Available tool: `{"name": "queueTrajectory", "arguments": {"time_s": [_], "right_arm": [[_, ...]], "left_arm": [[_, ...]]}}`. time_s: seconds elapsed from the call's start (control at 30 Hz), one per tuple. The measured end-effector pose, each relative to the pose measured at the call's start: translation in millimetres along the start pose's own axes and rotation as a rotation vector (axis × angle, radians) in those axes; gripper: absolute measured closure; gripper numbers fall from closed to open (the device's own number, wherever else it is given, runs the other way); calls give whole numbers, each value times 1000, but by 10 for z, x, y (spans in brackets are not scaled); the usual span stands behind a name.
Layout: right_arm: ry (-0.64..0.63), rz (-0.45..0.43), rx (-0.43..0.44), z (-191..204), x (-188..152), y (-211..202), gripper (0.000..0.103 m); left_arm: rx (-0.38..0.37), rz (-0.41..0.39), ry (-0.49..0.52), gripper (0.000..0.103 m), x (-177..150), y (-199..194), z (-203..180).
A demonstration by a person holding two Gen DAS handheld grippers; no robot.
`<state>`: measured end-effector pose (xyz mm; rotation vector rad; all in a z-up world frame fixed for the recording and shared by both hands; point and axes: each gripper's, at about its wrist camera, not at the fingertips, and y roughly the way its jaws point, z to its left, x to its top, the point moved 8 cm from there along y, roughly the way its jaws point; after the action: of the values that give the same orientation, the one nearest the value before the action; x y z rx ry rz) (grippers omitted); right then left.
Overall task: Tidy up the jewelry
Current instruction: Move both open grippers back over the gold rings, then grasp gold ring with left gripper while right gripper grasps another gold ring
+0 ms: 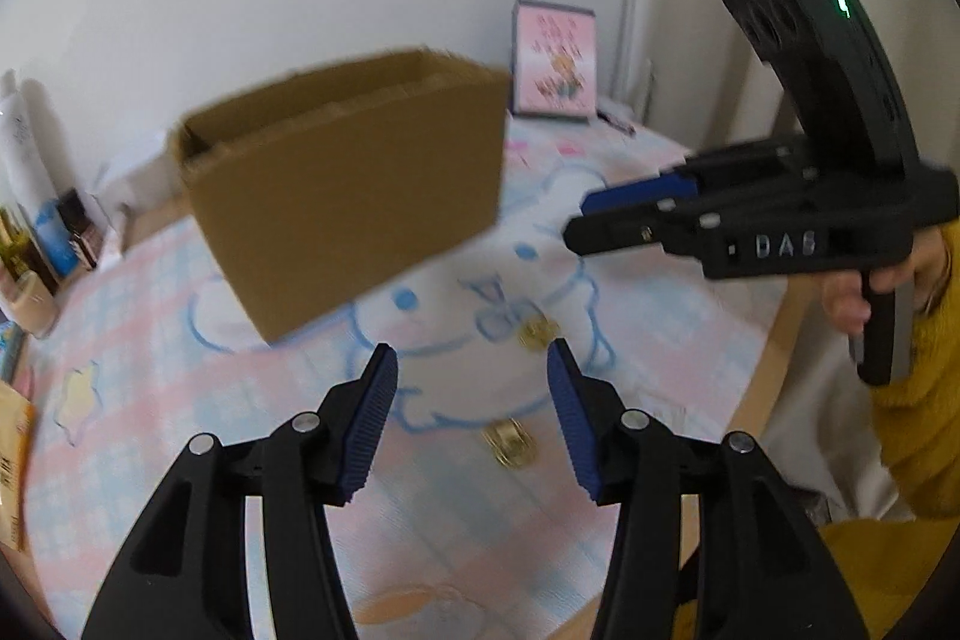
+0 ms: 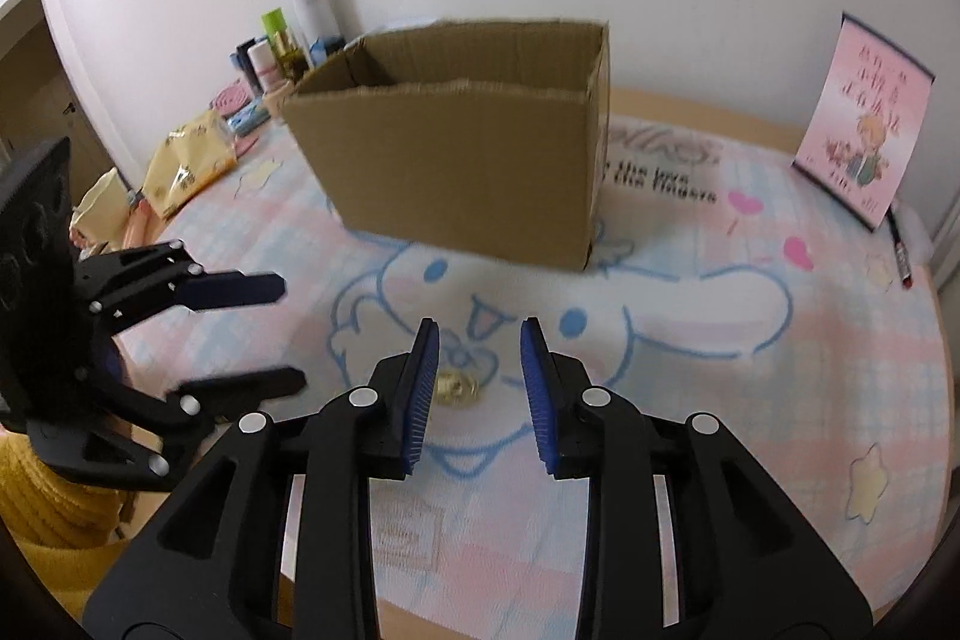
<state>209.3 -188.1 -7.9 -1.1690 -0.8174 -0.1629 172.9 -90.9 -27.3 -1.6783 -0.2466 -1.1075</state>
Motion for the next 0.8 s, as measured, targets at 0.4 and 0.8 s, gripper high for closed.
{"name": "queueTrajectory", "arguments": {"time_s": [0.4,0.8], "right_arm": [[-28,79,34,121,-271,319,76],[-75,101,2,166,-316,501,80]], "left_arm": [[-43,88,28,67,-299,278,-158],[-10,88,17,85,-296,336,-63]]}}
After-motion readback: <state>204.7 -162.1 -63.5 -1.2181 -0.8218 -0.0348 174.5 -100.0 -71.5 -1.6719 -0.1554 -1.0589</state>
